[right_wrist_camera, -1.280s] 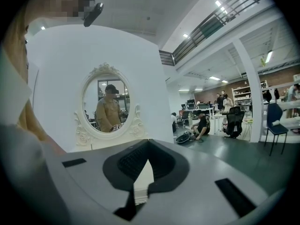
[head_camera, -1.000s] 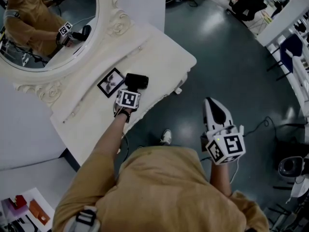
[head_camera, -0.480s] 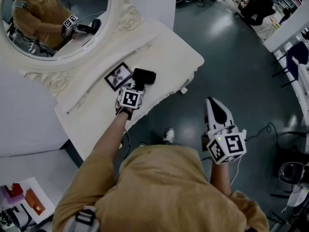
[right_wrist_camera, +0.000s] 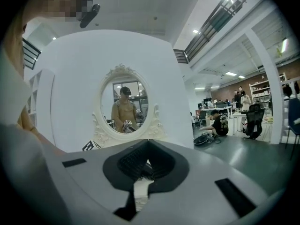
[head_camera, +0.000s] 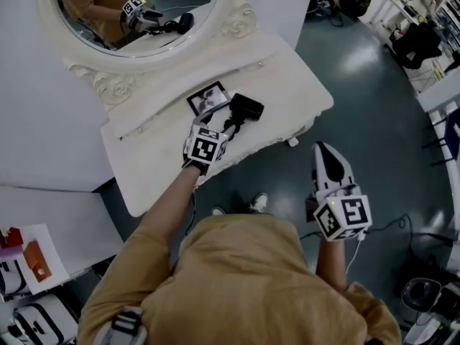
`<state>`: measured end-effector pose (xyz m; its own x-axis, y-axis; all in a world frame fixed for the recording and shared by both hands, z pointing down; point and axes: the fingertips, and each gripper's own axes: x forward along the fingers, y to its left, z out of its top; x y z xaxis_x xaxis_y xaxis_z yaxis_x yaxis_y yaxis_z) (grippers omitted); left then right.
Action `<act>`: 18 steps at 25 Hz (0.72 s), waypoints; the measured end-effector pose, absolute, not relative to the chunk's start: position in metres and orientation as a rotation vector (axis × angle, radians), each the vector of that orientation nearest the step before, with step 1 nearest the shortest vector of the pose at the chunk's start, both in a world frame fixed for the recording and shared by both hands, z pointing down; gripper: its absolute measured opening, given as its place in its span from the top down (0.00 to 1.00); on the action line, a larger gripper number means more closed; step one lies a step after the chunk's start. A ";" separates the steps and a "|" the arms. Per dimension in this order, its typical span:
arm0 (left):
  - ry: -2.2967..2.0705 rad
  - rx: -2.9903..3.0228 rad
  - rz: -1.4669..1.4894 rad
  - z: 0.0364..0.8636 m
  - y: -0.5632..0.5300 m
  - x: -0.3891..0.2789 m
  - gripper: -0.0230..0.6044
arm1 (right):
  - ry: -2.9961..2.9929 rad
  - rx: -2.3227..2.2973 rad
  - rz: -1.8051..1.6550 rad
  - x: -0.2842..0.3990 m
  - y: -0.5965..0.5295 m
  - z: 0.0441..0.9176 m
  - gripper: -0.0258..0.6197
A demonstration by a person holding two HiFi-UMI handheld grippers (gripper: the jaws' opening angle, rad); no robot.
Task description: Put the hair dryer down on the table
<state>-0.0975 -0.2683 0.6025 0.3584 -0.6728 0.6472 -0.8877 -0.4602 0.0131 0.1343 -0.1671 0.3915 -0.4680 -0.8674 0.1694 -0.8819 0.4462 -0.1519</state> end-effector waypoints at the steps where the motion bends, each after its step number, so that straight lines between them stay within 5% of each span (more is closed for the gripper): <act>1: -1.388 2.284 0.793 0.594 -0.266 -0.102 0.47 | -2.623 1.569 0.333 0.129 -0.168 0.390 0.96; 18: -1.749 2.339 0.501 0.496 -0.217 -0.184 0.93 | -2.732 1.347 0.296 0.061 -0.162 0.380 0.96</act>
